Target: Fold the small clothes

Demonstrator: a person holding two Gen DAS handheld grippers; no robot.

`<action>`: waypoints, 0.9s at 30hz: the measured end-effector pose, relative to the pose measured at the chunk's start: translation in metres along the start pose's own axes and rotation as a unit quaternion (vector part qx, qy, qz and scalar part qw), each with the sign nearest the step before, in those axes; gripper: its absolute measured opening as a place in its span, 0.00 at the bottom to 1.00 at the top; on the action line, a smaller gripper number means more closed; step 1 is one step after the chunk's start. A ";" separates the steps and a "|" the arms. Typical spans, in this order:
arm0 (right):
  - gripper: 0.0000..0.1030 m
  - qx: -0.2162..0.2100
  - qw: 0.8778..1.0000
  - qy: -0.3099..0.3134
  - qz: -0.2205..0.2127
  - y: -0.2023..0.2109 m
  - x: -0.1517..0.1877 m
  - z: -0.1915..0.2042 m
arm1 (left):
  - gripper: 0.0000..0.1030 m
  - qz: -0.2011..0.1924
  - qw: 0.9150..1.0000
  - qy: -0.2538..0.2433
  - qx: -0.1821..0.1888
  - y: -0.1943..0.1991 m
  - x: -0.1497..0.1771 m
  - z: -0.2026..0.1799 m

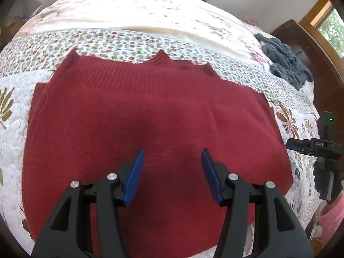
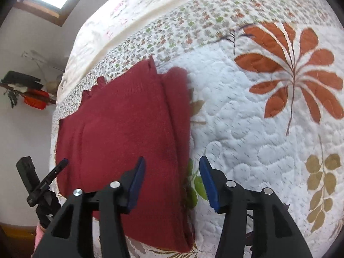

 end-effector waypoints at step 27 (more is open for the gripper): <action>0.16 -0.057 0.997 -0.052 0.024 -0.045 0.008 0.000 | 0.53 0.017 1.000 0.005 0.006 -0.022 0.008 0.011</action>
Point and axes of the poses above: each gripper's, at about its wrist camera, not at the fingertips, and y roughly against the way its jaws point, z to its left, x to its underside, the point moved 4 cm from there along -y, roughly the way its jaws point, and after that the axes turned 5 degrees about x, right-handed, at the moved point
